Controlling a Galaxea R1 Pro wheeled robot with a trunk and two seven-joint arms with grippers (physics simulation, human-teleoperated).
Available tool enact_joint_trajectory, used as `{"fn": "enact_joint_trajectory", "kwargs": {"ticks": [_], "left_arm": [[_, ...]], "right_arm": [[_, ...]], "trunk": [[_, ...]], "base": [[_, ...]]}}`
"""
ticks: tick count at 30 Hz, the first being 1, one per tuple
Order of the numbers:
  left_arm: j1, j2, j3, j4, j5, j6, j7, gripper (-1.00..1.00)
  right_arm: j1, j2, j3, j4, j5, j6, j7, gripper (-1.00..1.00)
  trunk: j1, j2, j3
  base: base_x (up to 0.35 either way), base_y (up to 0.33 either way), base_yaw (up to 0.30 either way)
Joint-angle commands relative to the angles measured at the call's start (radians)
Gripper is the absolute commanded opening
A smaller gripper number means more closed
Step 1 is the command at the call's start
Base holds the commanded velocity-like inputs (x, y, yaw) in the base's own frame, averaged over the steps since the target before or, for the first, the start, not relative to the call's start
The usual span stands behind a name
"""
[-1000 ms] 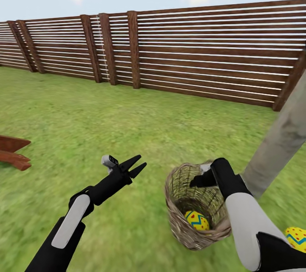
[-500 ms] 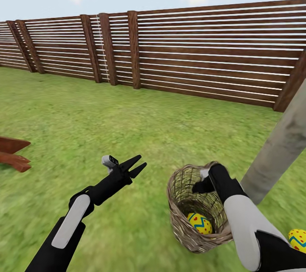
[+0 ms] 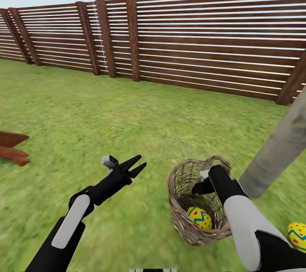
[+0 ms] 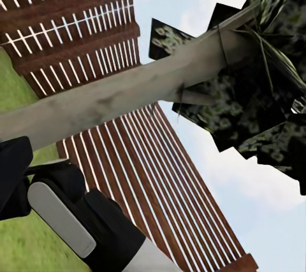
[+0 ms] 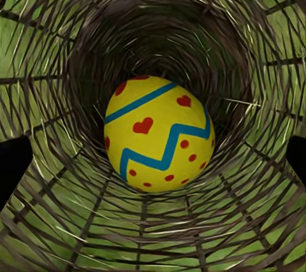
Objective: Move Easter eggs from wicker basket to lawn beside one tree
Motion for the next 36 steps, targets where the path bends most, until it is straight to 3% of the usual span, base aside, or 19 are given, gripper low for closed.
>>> {"fn": "enact_joint_trajectory", "kwargs": {"ticks": [1,6,14,24,29,36], "left_arm": [[-0.001,0.001,-0.001,0.000,0.008,0.007,0.001,1.00],[-0.001,0.001,0.000,0.000,0.002,0.006,0.003,1.00],[-0.001,0.001,0.000,0.000,0.000,0.006,0.003,1.00],[-0.001,0.001,0.000,0.000,0.000,0.006,0.004,1.00],[-0.001,0.001,0.000,0.000,0.000,0.006,0.004,1.00],[-0.001,0.001,0.000,0.000,0.000,0.006,0.004,1.00]], "right_arm": [[-0.001,0.001,-0.007,-0.002,0.011,0.001,0.008,1.00],[-0.001,0.000,-0.006,-0.004,0.017,-0.004,0.004,1.00],[-0.001,0.001,0.000,-0.001,0.027,-0.074,-0.078,1.00],[-0.001,-0.002,0.003,0.018,0.028,-0.079,-0.071,1.00],[-0.001,-0.004,0.069,0.018,0.026,-0.108,-0.071,1.00],[-0.002,-0.008,0.081,0.018,0.022,-0.112,-0.072,1.00]], "trunk": [[0.000,-0.001,-0.005],[0.002,-0.002,-0.024],[0.006,-0.004,-0.055],[0.011,-0.006,-0.094],[0.013,-0.007,-0.113],[0.016,-0.009,-0.140]], "base": [[0.000,0.000,0.000],[0.000,0.000,0.000],[0.000,0.000,0.000],[0.000,0.000,0.000],[0.000,0.000,0.000],[0.000,0.000,0.000]]}}
